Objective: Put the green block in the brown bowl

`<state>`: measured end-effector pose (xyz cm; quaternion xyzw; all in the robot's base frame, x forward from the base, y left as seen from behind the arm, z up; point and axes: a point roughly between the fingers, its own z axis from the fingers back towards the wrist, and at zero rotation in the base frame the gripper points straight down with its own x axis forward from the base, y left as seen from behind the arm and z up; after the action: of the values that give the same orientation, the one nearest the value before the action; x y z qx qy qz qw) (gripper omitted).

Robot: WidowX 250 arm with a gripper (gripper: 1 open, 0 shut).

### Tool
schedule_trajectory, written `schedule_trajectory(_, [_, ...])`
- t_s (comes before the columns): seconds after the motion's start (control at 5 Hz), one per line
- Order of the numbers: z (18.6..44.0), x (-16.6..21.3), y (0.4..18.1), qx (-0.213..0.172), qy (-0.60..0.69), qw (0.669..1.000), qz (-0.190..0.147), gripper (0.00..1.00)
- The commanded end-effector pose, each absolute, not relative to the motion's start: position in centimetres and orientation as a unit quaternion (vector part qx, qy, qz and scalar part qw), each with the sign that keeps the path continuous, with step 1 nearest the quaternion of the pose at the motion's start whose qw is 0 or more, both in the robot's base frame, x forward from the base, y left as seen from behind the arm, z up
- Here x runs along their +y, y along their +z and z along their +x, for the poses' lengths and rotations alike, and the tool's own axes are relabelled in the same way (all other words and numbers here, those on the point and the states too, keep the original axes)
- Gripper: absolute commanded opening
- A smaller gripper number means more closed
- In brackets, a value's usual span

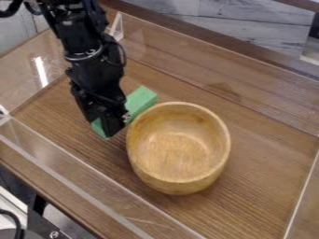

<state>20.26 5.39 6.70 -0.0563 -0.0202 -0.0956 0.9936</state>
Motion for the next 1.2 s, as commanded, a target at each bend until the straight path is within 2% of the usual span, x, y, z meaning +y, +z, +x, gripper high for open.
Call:
schedule_trajectory(0.0, [21.5, 5.1, 8.5, -0.056, -0.102, 0.992, -0.044, 0.00])
schedule_trajectory(1.0, [23.1, 4.5, 7.8, -0.062, -0.091, 0.993, -0.044, 0.00])
